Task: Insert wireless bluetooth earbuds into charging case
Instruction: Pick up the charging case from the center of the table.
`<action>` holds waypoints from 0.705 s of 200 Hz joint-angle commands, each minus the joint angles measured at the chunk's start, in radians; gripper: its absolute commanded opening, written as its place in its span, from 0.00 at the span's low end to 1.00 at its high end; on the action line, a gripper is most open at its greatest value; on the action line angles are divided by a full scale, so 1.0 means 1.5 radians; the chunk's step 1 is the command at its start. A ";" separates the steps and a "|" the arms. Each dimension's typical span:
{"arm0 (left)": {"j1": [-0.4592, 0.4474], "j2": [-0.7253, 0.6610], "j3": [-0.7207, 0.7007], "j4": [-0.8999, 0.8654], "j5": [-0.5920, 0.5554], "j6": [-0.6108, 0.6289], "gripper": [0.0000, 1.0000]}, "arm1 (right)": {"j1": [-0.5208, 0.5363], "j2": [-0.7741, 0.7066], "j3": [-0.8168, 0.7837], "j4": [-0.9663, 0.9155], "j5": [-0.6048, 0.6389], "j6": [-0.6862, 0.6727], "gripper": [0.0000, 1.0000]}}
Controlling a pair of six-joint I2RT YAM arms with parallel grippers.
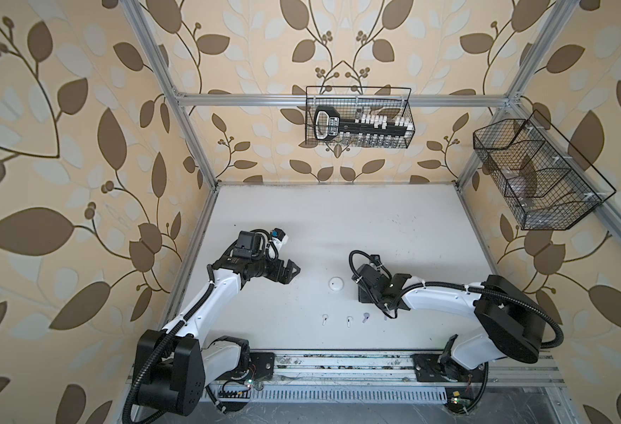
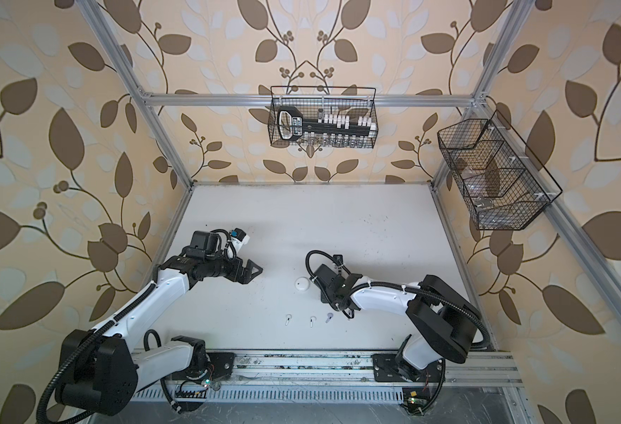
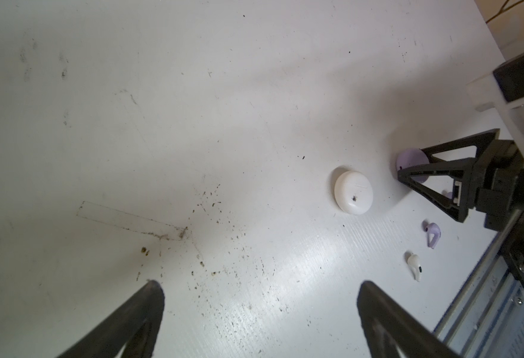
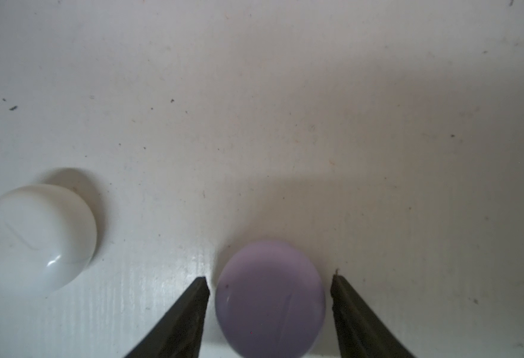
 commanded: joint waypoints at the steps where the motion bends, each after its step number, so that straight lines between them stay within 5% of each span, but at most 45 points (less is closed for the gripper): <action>1: -0.006 -0.012 -0.008 0.011 -0.001 0.009 0.99 | 0.008 -0.013 -0.007 -0.010 0.016 0.020 0.63; 141: -0.006 -0.014 -0.009 0.010 -0.001 0.010 0.99 | 0.008 0.023 -0.005 0.001 0.018 0.027 0.56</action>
